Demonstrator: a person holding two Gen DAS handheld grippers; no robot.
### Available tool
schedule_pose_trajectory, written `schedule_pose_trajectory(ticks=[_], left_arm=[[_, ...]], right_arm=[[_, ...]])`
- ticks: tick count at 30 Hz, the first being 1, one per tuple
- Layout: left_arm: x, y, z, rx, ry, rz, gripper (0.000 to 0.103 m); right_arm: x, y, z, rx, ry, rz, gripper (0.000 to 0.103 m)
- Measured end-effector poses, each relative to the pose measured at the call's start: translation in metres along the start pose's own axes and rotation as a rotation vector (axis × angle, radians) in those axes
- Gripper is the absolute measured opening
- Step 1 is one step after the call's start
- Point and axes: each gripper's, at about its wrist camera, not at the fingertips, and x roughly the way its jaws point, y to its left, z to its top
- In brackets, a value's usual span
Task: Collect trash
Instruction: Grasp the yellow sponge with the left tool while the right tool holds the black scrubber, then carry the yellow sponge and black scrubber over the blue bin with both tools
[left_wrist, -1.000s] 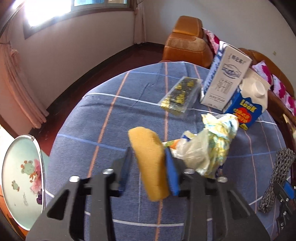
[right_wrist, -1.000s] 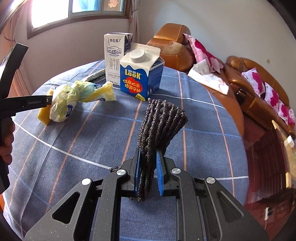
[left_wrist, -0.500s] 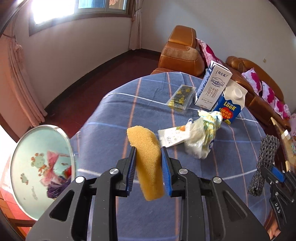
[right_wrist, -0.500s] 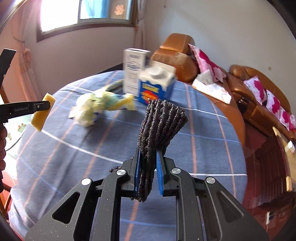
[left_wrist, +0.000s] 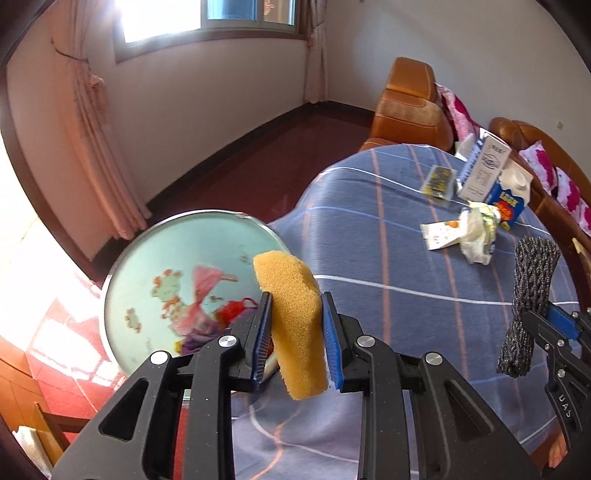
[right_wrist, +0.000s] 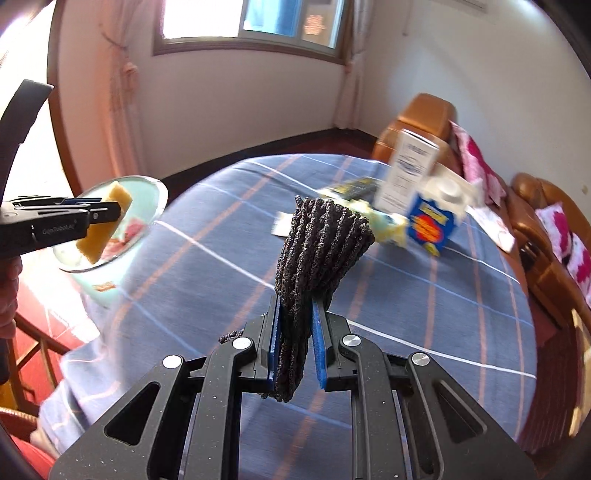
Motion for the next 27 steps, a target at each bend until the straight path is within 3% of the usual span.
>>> schedule_pose_trajectory(ticks=[13,27], left_arm=[[-0.011,0.078,-0.024,-0.083,0.004,0.101,0.026],[-0.007,0.116,-0.019,-0.129,-0.010,0.145,0.026]], right_arm=[[0.004,0.086,0.028,-0.093,-0.050,0.115,0.017],[0.018,0.147,0.058,-0.170,-0.078,0.185,0.016]])
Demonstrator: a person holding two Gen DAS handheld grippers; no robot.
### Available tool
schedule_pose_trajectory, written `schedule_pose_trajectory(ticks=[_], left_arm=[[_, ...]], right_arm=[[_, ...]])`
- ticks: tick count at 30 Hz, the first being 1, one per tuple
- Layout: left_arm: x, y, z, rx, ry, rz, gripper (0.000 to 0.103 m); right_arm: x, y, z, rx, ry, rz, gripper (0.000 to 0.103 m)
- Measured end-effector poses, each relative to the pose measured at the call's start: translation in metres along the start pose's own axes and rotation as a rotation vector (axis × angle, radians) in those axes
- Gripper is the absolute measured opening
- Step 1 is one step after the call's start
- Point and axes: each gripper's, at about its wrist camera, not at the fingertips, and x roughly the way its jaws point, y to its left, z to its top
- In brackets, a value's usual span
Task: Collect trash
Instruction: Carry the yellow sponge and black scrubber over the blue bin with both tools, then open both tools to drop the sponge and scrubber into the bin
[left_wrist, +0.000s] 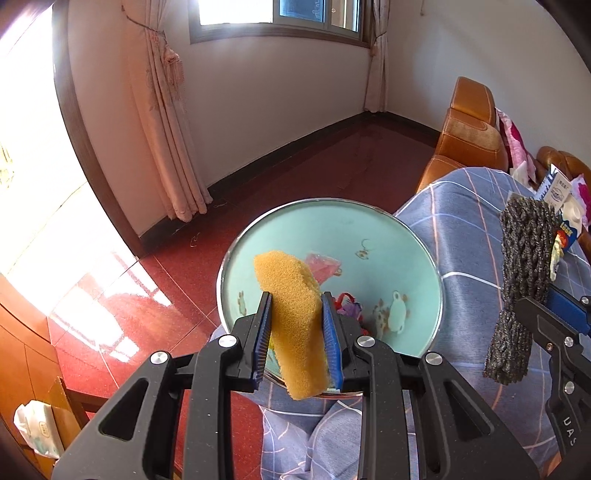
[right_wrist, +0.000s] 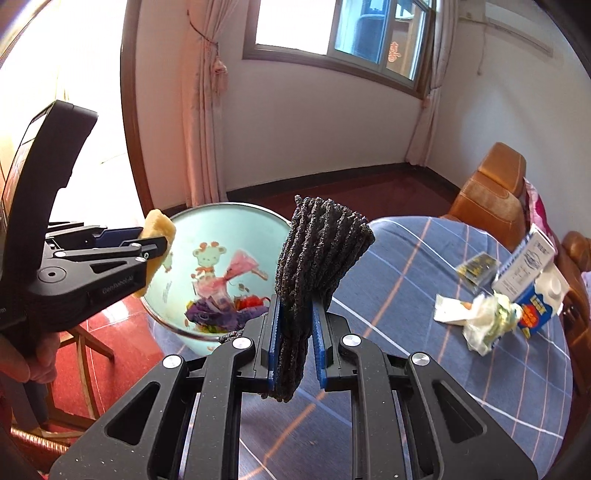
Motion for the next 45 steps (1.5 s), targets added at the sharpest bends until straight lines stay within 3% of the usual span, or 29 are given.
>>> schedule_pose_trajectory(ticks=[13,38,43,45], left_arm=[[0.022,0.010,0.015,-0.013,0.015,0.012,0.026],[0.072,0.009,0.020,-0.018,0.093,-0.002,0.026],[0.077,0.010,0.021,-0.024,0.107,0.001,0.027],[0.079,0.010,0.020,-0.026,0.110,0.004,0.027]], right_arm=[[0.035,0.026,0.028,-0.071,0.002,0.019,0.017],[0.105,0.029,0.041,-0.117,0.124,0.103,0.017],[0.114,0.029,0.042,-0.115,0.139,0.126,0.020],[0.115,0.028,0.041,-0.114,0.140,0.126,0.027]])
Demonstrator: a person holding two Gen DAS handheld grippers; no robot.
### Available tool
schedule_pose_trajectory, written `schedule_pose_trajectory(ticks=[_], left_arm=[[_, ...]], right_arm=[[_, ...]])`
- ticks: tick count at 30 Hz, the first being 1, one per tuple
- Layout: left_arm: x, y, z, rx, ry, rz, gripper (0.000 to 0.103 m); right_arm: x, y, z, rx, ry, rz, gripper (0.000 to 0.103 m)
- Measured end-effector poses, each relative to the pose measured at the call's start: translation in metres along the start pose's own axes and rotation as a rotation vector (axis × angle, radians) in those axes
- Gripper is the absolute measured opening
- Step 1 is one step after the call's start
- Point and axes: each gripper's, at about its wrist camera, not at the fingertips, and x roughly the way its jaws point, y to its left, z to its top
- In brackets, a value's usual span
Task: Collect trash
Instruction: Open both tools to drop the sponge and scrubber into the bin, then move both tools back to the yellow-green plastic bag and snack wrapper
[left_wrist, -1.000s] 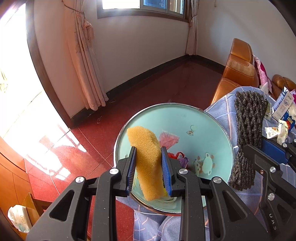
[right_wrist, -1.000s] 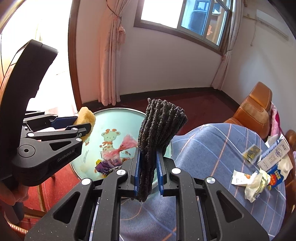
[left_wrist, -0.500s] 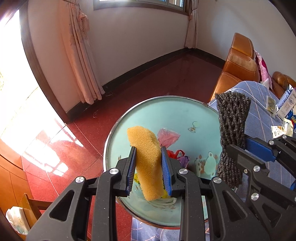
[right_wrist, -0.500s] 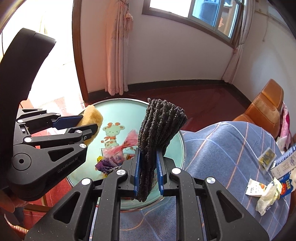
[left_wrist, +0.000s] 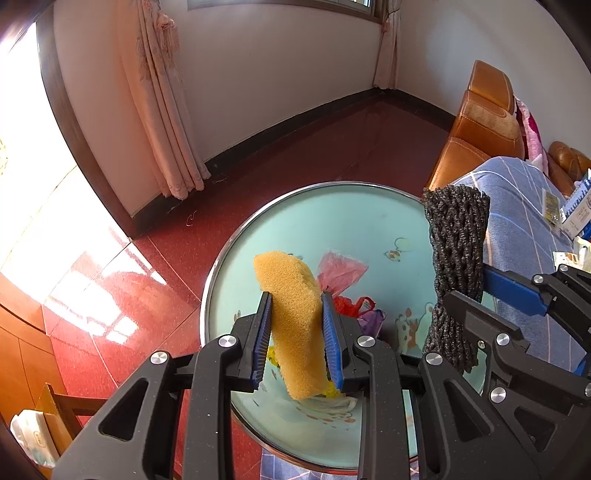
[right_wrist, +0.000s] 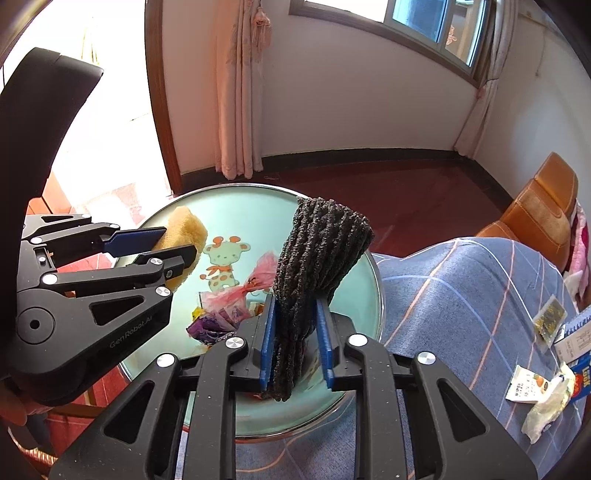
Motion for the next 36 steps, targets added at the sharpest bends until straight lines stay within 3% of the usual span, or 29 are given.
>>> schedule_pose_trajectory(ticks=[10,14,22,24,26,31,36], left_arm=[[0.001,-0.003,0.001,-0.007,0.011,-0.006,0.027],[0.001,-0.002,0.002,-0.002,0.015,-0.006,0.028],[0.005,-0.005,-0.001,0.007,0.024,-0.003,0.030],[0.002,-0.006,-0.001,0.009,0.021,0.007,0.041],[-0.001,-0.006,-0.001,0.004,0.011,0.023,0.058],[-0.009,-0.008,-0.002,0.005,-0.004,0.030,0.064],[-0.018,-0.006,-0.005,-0.009,-0.014,0.035,0.078]], right_arm=[[-0.002,-0.007,-0.002,0.019,-0.003,0.006,0.029],[-0.011,-0.012,-0.005,0.029,-0.018,-0.006,0.035],[-0.032,-0.025,-0.016,0.091,-0.045,-0.031,0.037],[-0.035,-0.027,-0.019,0.109,-0.053,-0.042,0.050],[-0.041,-0.028,-0.021,0.131,-0.072,-0.054,0.056],[-0.053,-0.033,-0.026,0.163,-0.098,-0.077,0.066],[-0.062,-0.033,-0.033,0.180,-0.110,-0.095,0.071]])
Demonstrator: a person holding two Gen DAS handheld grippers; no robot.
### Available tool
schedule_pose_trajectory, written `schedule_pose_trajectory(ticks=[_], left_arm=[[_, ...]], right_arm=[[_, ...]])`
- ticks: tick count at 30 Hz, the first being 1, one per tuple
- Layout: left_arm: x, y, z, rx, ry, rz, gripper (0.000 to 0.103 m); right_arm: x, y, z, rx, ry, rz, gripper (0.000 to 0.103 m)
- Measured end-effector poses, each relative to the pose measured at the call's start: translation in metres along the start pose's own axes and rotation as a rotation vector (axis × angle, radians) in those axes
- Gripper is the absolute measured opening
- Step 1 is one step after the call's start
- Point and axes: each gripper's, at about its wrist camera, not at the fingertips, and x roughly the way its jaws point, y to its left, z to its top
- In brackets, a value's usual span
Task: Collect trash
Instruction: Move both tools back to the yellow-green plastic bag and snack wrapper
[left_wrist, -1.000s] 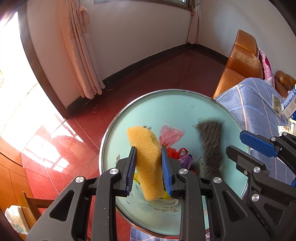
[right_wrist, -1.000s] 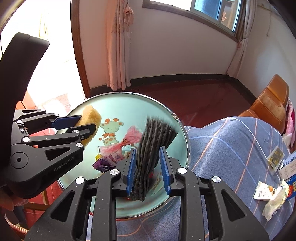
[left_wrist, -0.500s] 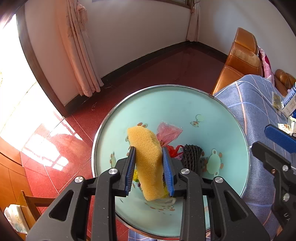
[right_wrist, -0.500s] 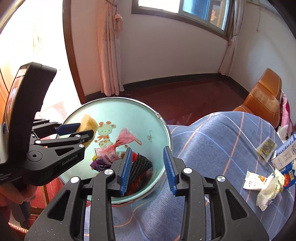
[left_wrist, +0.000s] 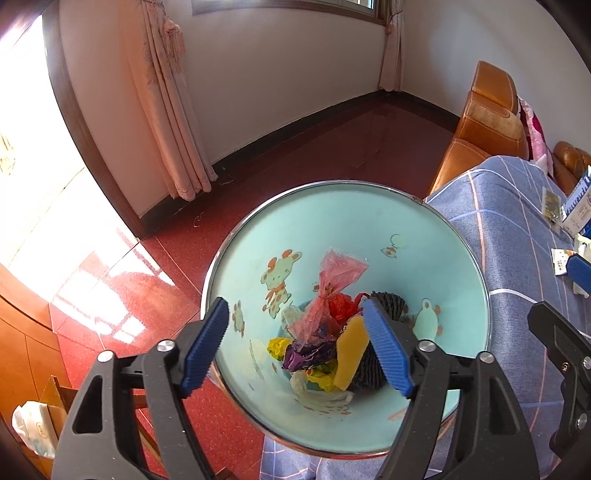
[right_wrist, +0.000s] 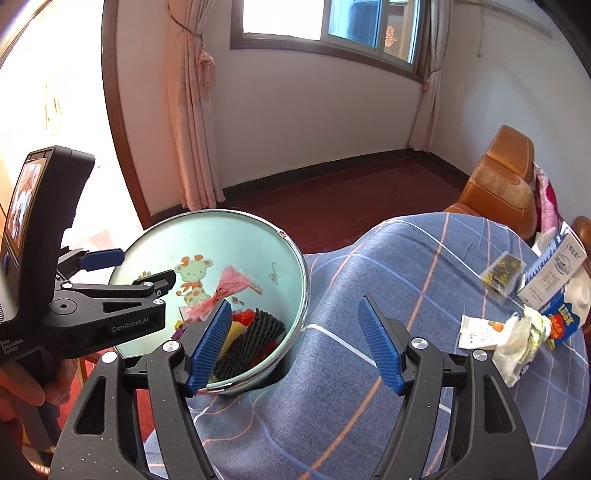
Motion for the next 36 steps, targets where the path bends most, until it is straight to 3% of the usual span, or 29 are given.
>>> schedule_pose_trajectory(ticks=[6,11,22,30,34,36], left_arm=[[-0.010,0.000,-0.011,0.014,-0.019,0.048,0.081],[-0.015,-0.014,-0.011,0.047,-0.027,0.038,0.081],[-0.027,-0.087,-0.008,0.198,-0.067,-0.024,0.081],[-0.026,-0.141,-0.001,0.306,-0.079,-0.044,0.081],[-0.029,-0.156,0.005,0.332,-0.088,-0.049,0.081],[-0.029,-0.161,0.006,0.339,-0.089,-0.048,0.081]], right_arm=[[-0.010,-0.010,-0.011,0.062,-0.004,-0.038,0.071],[-0.016,-0.034,-0.024,0.086,0.004,-0.112,0.071],[-0.044,-0.148,-0.065,0.237,0.037,-0.292,0.069],[-0.050,-0.204,-0.068,0.363,0.037,-0.286,0.066],[-0.034,-0.221,-0.060,0.417,0.051,-0.243,0.066],[-0.016,-0.226,-0.059,0.432,0.100,-0.188,0.066]])
